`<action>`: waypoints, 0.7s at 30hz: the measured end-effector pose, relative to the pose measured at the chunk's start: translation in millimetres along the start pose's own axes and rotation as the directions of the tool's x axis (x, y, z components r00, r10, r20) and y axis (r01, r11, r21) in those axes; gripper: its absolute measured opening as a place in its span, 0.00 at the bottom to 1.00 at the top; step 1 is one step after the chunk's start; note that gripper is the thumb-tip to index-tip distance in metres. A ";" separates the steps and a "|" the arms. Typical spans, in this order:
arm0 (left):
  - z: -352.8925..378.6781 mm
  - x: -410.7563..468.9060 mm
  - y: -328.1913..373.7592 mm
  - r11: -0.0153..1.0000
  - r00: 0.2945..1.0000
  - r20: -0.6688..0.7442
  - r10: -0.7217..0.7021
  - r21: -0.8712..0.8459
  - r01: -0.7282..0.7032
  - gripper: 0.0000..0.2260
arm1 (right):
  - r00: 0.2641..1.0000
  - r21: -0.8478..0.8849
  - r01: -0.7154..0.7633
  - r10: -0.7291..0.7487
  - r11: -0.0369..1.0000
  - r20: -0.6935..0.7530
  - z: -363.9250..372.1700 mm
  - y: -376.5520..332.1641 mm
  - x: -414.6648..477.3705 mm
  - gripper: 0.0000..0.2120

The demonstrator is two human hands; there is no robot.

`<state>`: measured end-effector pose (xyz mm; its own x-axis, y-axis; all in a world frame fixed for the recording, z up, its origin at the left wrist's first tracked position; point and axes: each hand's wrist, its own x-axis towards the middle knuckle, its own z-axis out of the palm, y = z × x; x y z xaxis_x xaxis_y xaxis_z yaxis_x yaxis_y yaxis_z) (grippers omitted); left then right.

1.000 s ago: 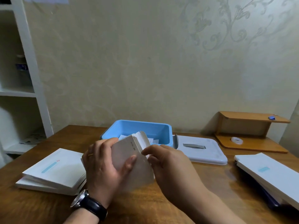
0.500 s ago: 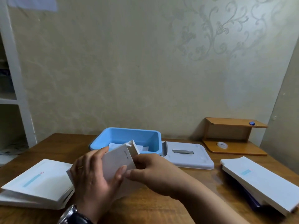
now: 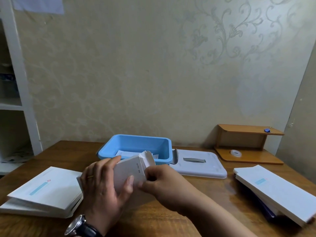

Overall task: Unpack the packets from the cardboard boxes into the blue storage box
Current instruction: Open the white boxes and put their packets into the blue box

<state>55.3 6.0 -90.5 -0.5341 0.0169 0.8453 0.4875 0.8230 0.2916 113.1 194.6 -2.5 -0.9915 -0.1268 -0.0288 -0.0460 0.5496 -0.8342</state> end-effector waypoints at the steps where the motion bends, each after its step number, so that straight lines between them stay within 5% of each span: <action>1: -0.1 0.2 0.3 1.000 1.000 0.000 0.012 -0.001 -0.012 0.32 | 0.999 0.027 0.012 -0.011 1.000 -0.030 -1.4 2.3 -2.2 0.12; 6: -2.4 1.8 -1.6 0.999 0.999 -0.032 -0.038 -0.040 0.037 0.28 | 0.972 0.141 0.104 -0.071 0.985 -0.222 -34.2 15.9 -16.7 0.07; 11: -4.3 1.4 -5.0 0.989 0.993 -0.059 -0.107 -0.107 0.100 0.26 | 0.804 0.288 0.142 0.059 0.947 -0.591 -94.9 11.9 12.7 0.07; 18: -5.0 -2.2 -9.2 0.978 0.986 -0.038 -0.160 -0.139 0.153 0.27 | 0.874 0.477 0.061 0.183 0.877 -0.450 -61.5 -5.8 123.1 0.06; 21: -5.0 -1.5 -9.5 0.981 0.987 -0.061 -0.146 -0.141 0.136 0.27 | 0.898 0.257 -0.115 0.211 0.959 -0.385 -29.1 -2.9 161.3 0.12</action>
<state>54.9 -4.7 -92.3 -0.5564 -0.1378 0.8194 0.5029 0.7292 0.4641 -50.3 196.6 11.2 -0.9474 0.3199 0.0101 0.1012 0.3293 -0.9388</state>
